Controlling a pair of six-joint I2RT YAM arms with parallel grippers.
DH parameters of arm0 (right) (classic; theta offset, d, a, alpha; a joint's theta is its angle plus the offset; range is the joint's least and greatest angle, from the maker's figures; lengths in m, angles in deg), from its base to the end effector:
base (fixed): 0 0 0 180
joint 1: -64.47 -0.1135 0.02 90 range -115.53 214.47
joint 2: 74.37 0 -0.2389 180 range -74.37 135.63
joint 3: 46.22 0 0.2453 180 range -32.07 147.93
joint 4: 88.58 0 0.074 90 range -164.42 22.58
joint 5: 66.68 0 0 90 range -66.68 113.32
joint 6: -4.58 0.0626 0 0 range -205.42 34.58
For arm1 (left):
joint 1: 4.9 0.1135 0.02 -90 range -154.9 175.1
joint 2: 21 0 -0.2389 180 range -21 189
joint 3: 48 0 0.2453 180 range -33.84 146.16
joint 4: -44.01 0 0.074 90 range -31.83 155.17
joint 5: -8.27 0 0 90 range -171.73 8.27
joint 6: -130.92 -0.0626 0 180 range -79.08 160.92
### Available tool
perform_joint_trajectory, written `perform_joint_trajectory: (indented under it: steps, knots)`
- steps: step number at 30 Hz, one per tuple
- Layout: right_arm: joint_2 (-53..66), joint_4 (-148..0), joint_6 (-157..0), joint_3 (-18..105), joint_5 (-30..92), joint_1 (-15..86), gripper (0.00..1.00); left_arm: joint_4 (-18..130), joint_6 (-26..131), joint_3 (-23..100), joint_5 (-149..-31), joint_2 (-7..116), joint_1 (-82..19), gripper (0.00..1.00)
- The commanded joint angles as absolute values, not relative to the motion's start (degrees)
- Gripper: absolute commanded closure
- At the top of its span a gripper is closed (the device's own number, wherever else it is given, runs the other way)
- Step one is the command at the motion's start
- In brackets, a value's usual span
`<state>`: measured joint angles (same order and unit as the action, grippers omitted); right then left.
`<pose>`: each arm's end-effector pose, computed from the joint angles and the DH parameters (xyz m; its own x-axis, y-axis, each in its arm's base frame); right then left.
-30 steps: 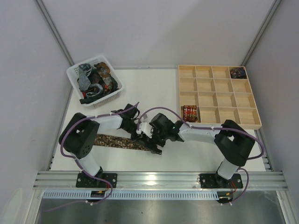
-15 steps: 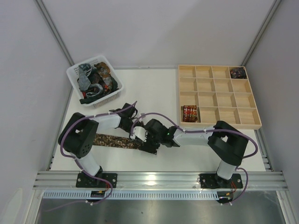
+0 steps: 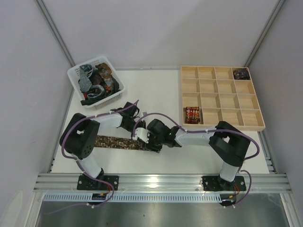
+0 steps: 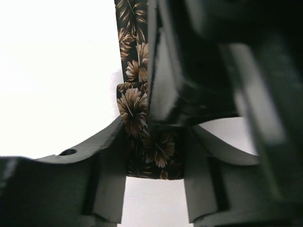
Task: Roll the ties
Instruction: Roll the tie
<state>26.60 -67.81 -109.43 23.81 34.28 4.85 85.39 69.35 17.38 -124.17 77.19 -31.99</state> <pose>0.1717 0.3164 0.1156 0.0063 -0.7792 -0.6267 -0.9896 0.0852 -0.1158 0.2416 -0.1710 0.1014 -0.9912 0.1124 0.0695 0.0317 0.7128 -0.7007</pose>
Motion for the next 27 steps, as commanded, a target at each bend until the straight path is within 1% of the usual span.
perform_joint_trajectory:
  steps: [1,3,4,8,9,10,12,13,14,15,17,18,22,27]
  knots:
    - [28.8,-64.6,-109.3,24.4,35.2,5.9,0.55,85.0,68.3,19.3,-125.4,77.6,-31.4,0.91]
    - [28.8,-64.6,-109.0,24.4,35.7,6.6,0.57,85.0,68.3,19.3,-125.4,77.6,-31.4,0.91]
    - [28.8,-64.7,-108.9,24.4,35.8,6.8,0.61,85.0,68.2,19.3,-125.4,77.7,-31.4,0.91]
    - [28.9,-64.7,-108.7,24.7,36.1,7.6,0.60,85.1,68.2,19.2,-125.2,77.9,-31.4,0.91]
    - [28.7,-64.6,-108.6,24.8,36.2,7.8,0.58,85.0,68.2,19.2,-125.4,77.9,-31.4,0.91]
    - [28.6,-64.7,-108.5,24.9,36.2,7.8,0.50,85.0,68.3,19.2,-125.3,77.8,-31.4,0.91]
    - [28.2,-64.8,-107.6,24.7,35.8,7.8,0.40,84.9,68.3,19.2,-125.2,77.9,-31.3,0.91]
    - [28.0,-64.9,-107.1,24.6,35.6,7.8,0.33,85.0,68.3,19.3,-125.3,78.0,-31.2,0.91]
    - [27.8,-65.2,-106.7,24.4,35.4,7.8,0.29,85.1,68.3,19.5,-125.2,78.1,-31.2,0.91]
    - [27.1,-65.5,-106.5,24.0,35.4,7.8,0.21,85.1,68.3,19.6,-125.2,77.9,-31.1,0.91]
    - [26.6,-66.7,-106.4,23.1,34.9,7.8,0.12,85.1,68.3,19.8,-125.1,77.5,-30.9,0.91]
    - [26.4,-66.9,-106.8,23.0,33.7,7.8,0.01,85.2,68.3,19.8,-125.2,77.6,-30.8,0.91]
    - [26.5,-66.9,-108.0,24.1,31.8,8.0,0.00,86.0,67.7,20.1,-125.2,77.6,-30.6,0.91]
    - [25.4,-66.8,-107.4,24.6,32.4,9.0,0.00,86.1,67.6,20.9,-125.2,78.3,-30.3,0.91]
